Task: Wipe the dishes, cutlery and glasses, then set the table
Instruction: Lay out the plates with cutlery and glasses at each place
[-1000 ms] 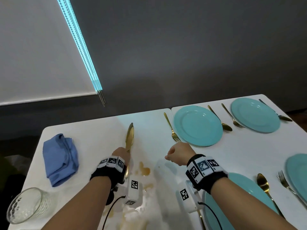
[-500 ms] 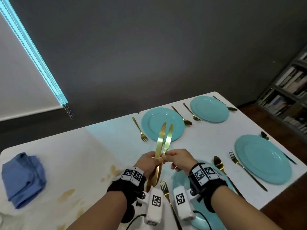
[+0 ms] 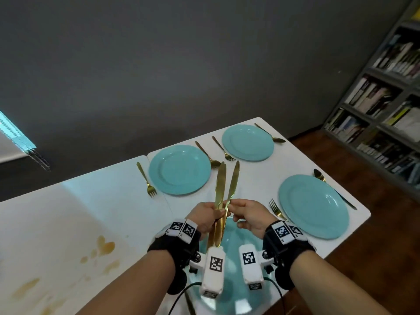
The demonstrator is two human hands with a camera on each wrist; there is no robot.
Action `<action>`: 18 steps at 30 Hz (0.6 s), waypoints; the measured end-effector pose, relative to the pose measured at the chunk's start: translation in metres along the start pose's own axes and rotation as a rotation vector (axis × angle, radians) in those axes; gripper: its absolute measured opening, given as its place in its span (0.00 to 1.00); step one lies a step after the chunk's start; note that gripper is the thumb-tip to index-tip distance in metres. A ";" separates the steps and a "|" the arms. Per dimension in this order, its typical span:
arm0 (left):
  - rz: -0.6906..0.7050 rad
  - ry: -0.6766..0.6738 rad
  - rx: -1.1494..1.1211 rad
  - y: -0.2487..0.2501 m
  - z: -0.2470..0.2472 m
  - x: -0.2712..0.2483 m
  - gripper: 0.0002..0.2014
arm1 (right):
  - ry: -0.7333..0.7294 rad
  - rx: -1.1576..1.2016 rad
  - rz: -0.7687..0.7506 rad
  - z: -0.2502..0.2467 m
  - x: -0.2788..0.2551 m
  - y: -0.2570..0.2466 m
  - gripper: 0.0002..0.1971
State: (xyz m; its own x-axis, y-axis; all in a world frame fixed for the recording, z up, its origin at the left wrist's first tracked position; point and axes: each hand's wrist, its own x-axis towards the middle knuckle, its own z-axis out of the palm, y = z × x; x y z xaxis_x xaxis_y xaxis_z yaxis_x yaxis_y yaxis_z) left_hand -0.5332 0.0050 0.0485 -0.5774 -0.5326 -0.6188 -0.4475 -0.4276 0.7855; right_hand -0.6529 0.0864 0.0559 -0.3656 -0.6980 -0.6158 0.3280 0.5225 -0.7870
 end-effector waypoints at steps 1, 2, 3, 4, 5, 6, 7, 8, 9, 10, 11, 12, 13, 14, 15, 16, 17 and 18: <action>-0.006 -0.015 -0.001 0.002 0.007 0.003 0.06 | 0.007 0.025 0.005 -0.009 0.001 0.000 0.07; -0.015 -0.026 -0.014 0.004 0.015 0.006 0.06 | 0.011 0.055 0.012 -0.019 0.002 0.001 0.05; -0.026 -0.037 -0.045 0.006 0.023 0.010 0.06 | 0.014 0.085 0.016 -0.027 0.004 0.003 0.04; -0.038 -0.047 -0.085 0.008 0.031 0.013 0.06 | 0.014 0.117 0.015 -0.035 0.005 0.004 0.03; -0.045 -0.059 -0.118 0.010 0.038 0.015 0.07 | 0.013 0.148 0.011 -0.043 0.007 0.006 0.02; -0.050 -0.069 -0.132 0.012 0.046 0.018 0.08 | 0.013 0.170 0.007 -0.049 0.008 0.007 0.01; -0.054 -0.072 -0.127 0.013 0.053 0.022 0.08 | 0.022 0.182 0.007 -0.056 0.009 0.008 0.01; -0.058 -0.062 -0.108 0.014 0.059 0.026 0.08 | 0.039 0.192 0.009 -0.063 0.011 0.008 0.02; -0.063 -0.035 -0.088 0.015 0.064 0.030 0.07 | 0.064 0.200 0.010 -0.070 0.012 0.007 0.03; -0.072 0.001 -0.084 0.015 0.067 0.034 0.06 | 0.097 0.204 0.008 -0.078 0.014 0.006 0.04; -0.083 0.035 -0.097 0.015 0.069 0.039 0.06 | 0.133 0.192 0.001 -0.087 0.014 0.004 0.04; -0.095 0.063 -0.112 0.016 0.071 0.044 0.06 | 0.171 0.155 -0.006 -0.097 0.015 0.003 0.04; -0.108 0.087 -0.123 0.016 0.071 0.048 0.07 | 0.208 0.086 -0.005 -0.110 0.017 0.004 0.03; -0.121 0.110 -0.135 0.018 0.070 0.050 0.08 | 0.242 -0.009 0.006 -0.122 0.017 0.005 0.03; -0.129 0.127 -0.150 0.018 0.069 0.053 0.10 | 0.277 -0.117 0.027 -0.135 0.019 0.010 0.04; -0.131 0.143 -0.156 0.018 0.068 0.055 0.11 | 0.311 -0.236 0.061 -0.145 0.019 0.014 0.07; -0.132 0.153 -0.155 0.019 0.067 0.057 0.12 | 0.343 -0.357 0.092 -0.154 0.021 0.020 0.08; -0.130 0.156 -0.152 0.019 0.067 0.057 0.11 | 0.370 -0.463 0.111 -0.160 0.022 0.026 0.09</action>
State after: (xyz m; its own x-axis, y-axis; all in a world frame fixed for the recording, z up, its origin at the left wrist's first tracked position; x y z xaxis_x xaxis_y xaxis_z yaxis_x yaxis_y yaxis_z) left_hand -0.6205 0.0151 0.0288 -0.4042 -0.5672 -0.7176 -0.3961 -0.5986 0.6963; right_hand -0.7916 0.1626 0.0162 -0.6572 -0.4536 -0.6020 -0.0018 0.7996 -0.6005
